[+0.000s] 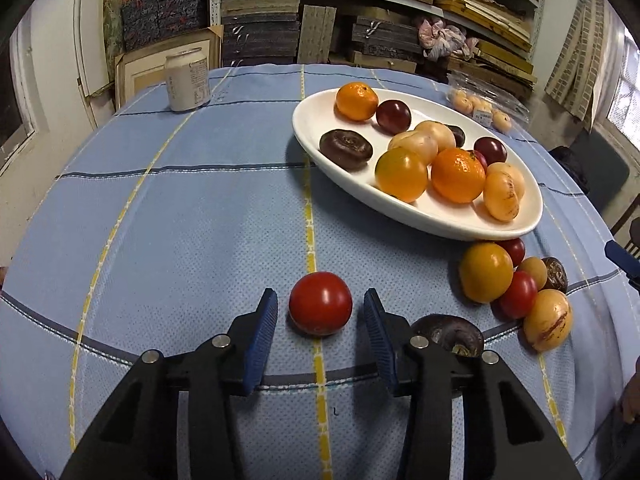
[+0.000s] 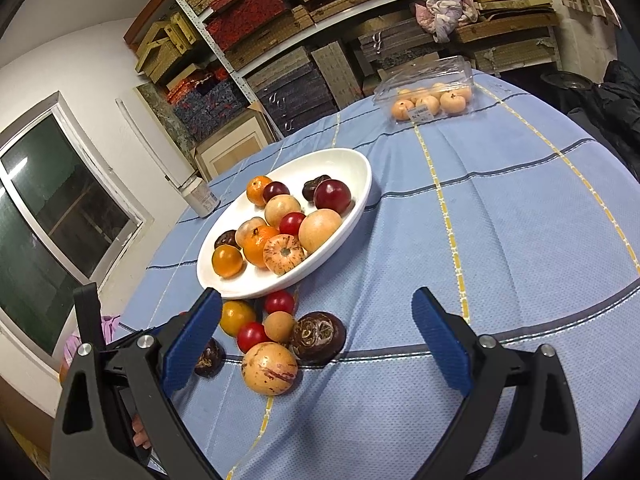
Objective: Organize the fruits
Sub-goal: 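Grasp the red round fruit with the left tool while the right tool grasps a dark brown fruit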
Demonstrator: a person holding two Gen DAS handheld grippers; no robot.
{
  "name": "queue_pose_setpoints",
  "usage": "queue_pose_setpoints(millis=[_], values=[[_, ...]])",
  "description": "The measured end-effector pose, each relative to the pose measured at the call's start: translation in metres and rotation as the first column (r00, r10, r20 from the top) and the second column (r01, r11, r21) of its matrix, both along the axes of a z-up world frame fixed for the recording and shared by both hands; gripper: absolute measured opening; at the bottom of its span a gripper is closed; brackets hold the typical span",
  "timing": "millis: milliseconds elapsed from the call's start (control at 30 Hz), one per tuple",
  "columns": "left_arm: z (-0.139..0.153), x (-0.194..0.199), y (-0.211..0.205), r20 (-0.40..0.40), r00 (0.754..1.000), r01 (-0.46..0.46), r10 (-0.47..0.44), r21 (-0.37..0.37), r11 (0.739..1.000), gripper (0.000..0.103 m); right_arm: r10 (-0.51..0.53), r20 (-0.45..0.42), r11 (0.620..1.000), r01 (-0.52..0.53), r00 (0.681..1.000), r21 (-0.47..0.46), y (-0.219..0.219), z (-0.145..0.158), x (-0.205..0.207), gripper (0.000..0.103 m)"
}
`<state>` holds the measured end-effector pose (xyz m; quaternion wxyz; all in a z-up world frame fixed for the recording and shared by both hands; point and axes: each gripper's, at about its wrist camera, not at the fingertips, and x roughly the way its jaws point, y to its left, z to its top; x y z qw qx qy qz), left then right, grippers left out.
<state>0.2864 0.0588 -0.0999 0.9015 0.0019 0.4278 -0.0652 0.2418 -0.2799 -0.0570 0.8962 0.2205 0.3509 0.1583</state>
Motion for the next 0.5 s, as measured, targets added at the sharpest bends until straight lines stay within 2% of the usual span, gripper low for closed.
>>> queue_pose_setpoints(millis=[200, 233, 300, 367, 500], values=[[0.001, 0.003, -0.001, 0.003, 1.0, 0.007, -0.007, -0.004, 1.0, 0.044, 0.012, 0.003, 1.0, -0.012, 1.0, -0.022, 0.005, 0.0, 0.0, 0.094], [0.0, 0.004, -0.001, 0.002, 1.0, 0.007, -0.007, -0.006, 1.0, 0.043, 0.013, 0.003, 1.0, -0.013, 1.0, -0.025, 0.006, -0.001, 0.0, 0.094], [0.0, 0.003, -0.001, 0.0, 1.0, 0.007, -0.007, -0.001, 1.0, 0.034, 0.018, 0.005, 0.999, -0.018, 1.0, -0.033, 0.007, 0.0, 0.0, 0.094], [0.0, 0.003, -0.001, 0.0, 1.0, 0.005, -0.005, 0.003, 1.0, 0.03, 0.034, 0.01, 0.998, -0.034, 0.999, -0.048, 0.011, 0.0, -0.001, 0.094], [0.0, 0.005, -0.001, 0.001, 1.0, 0.002, -0.002, 0.0, 1.0, 0.03, 0.118, 0.047, 0.987, -0.112, 0.992, -0.111, 0.032, 0.004, -0.008, 0.094]])
